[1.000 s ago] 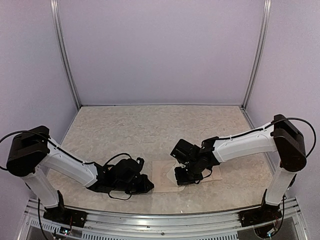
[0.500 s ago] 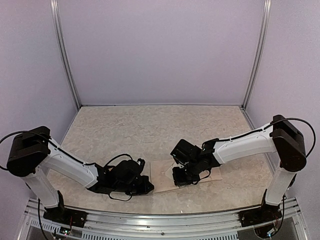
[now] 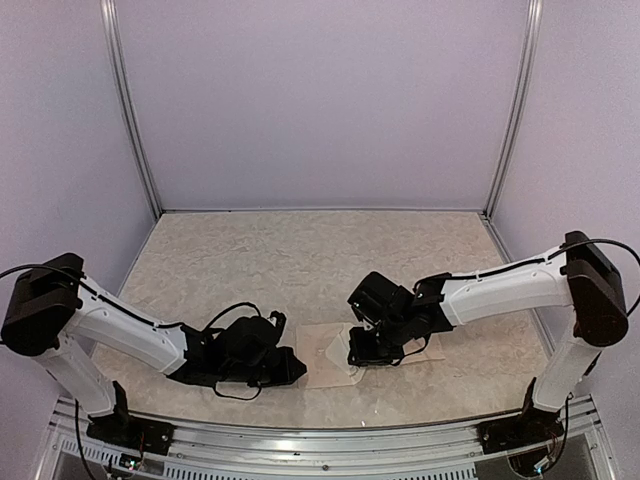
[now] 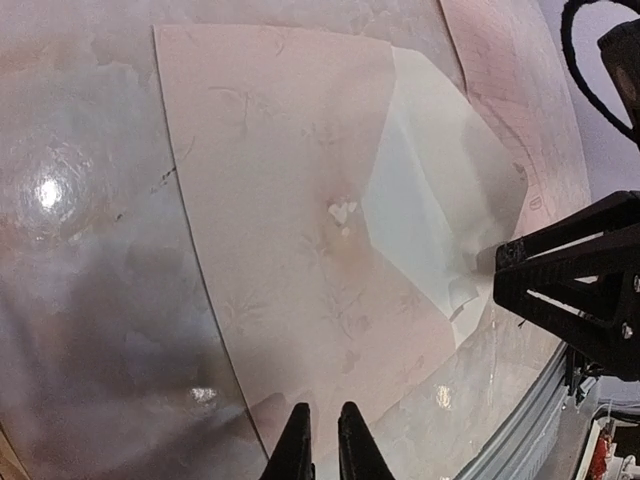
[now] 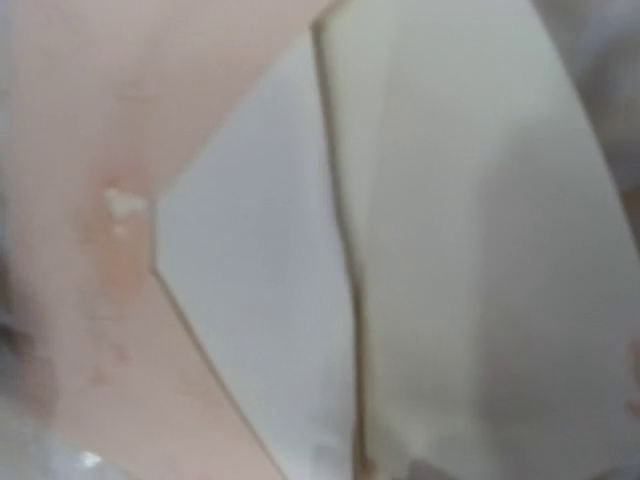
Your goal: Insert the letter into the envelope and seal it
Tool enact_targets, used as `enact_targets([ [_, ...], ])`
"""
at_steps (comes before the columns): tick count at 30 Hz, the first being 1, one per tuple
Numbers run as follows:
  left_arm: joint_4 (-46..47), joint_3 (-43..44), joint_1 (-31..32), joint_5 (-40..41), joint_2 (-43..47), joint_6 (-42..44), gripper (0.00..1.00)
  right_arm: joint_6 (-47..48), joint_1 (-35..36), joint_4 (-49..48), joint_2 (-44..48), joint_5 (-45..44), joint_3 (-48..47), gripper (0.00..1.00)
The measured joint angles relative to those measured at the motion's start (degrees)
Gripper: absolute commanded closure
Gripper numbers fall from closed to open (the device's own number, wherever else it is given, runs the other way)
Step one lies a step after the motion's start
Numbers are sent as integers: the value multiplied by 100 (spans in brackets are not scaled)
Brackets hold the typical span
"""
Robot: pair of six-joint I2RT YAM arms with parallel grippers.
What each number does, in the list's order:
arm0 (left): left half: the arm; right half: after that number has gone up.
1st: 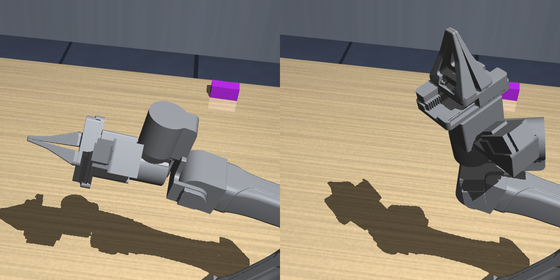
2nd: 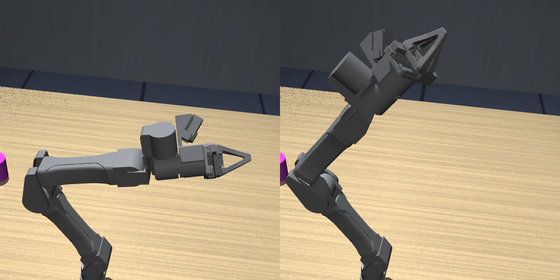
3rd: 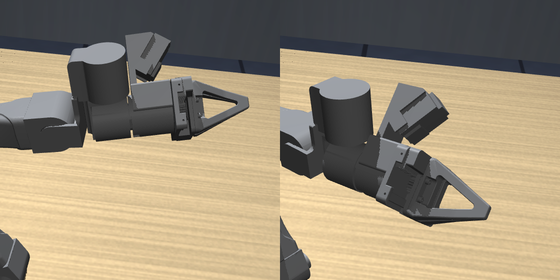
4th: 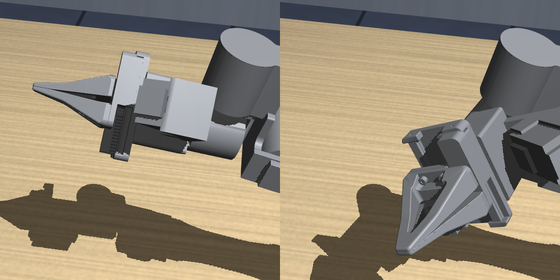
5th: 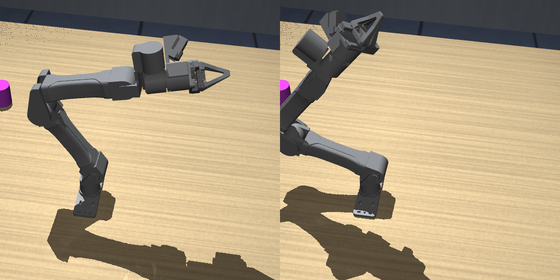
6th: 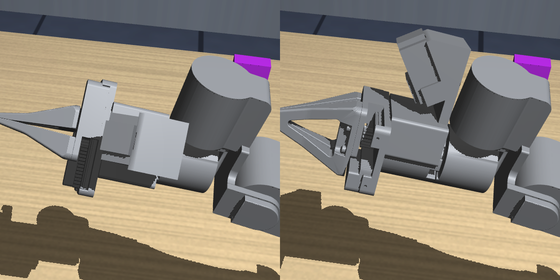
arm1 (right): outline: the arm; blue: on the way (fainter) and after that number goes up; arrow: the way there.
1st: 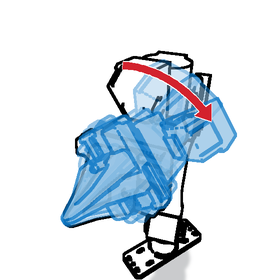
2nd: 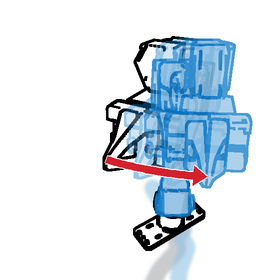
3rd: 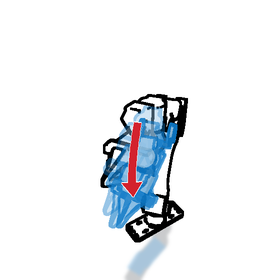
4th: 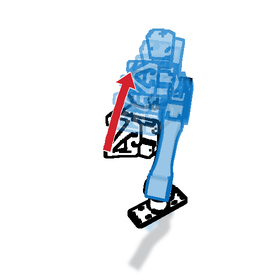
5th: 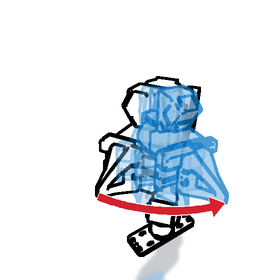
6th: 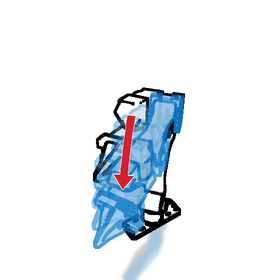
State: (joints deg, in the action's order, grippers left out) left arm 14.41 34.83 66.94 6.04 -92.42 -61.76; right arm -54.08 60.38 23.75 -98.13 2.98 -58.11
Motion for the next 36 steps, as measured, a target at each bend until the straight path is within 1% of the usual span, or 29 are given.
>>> enact_targets([
  [10, 4, -4, -55, 15, 94, 4, 86, 2, 0, -76, -46, 81, 70, 75],
  [23, 66, -15, -59, -131, -214, -22, 85, 17, 0, -260, -249, 212, 140, 79],
  [25, 66, -17, -59, -133, -227, -35, 85, 15, 0, -295, -278, 243, 142, 83],
  [29, 66, -20, -59, -131, -227, -42, 85, 2, 0, -396, -297, 280, 151, 98],
  [30, 63, -20, -59, -131, -227, -42, 85, 24, 0, -402, -302, 284, 153, 100],
  [36, 63, -20, -48, -131, -227, -63, 85, -2, 0, -535, -304, 376, 186, 100],
])
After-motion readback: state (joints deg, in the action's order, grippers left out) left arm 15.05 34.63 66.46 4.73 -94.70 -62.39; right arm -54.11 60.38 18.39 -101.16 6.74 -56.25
